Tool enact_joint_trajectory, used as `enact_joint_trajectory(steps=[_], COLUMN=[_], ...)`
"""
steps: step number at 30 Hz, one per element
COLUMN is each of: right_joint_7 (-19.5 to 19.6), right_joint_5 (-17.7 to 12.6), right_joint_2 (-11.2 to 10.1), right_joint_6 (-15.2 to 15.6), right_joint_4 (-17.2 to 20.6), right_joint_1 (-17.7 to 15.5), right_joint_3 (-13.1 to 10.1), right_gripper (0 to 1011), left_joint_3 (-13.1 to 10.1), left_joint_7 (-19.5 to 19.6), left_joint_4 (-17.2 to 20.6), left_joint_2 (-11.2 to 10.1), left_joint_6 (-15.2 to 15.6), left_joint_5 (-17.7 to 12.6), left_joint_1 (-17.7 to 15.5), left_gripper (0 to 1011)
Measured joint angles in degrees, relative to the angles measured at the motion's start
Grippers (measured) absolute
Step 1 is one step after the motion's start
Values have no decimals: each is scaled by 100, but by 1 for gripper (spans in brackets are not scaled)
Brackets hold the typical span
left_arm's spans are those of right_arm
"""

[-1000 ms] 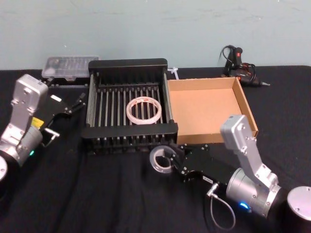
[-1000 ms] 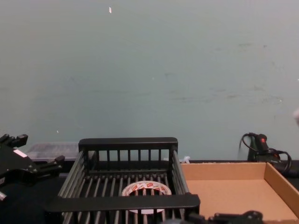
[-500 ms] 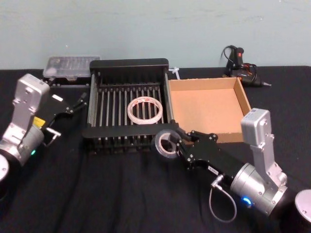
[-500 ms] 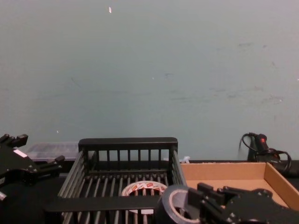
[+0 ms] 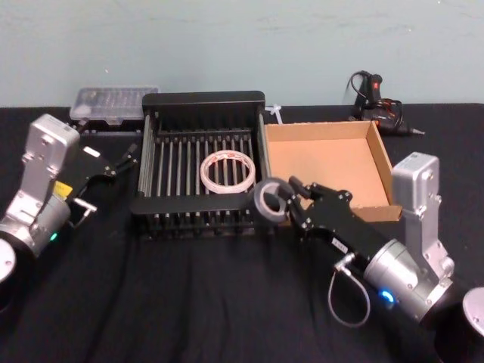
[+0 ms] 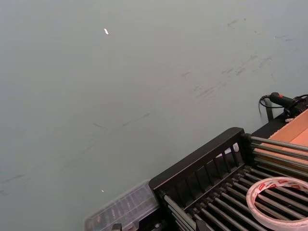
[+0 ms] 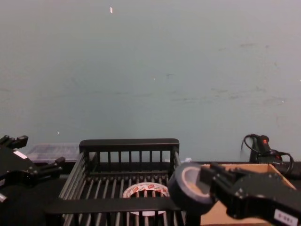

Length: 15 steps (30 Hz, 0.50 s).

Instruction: Pick up the white tape and place it into the black box , Pick up the silver tape and place it into the brown box.

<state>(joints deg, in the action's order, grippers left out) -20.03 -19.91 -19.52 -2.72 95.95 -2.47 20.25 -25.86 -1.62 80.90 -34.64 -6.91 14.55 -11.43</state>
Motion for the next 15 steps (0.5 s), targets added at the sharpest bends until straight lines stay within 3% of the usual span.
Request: enact_joint_trajectory(steps=[15], right_joint_7=[288], right_joint_5=[-214], right_joint_2=[266], right_joint_6=[102], right_joint_4=[-159], right_joint_1=[199], right_joint_3=[-359], right_gripper=[147], left_joint_3=[0], left_joint_7=[0], left_joint_4=[0], left_joint_2=[0], left_joint_6=[0], left_joint_5=[0], left_joint_1=[0], left_gripper=[1001])
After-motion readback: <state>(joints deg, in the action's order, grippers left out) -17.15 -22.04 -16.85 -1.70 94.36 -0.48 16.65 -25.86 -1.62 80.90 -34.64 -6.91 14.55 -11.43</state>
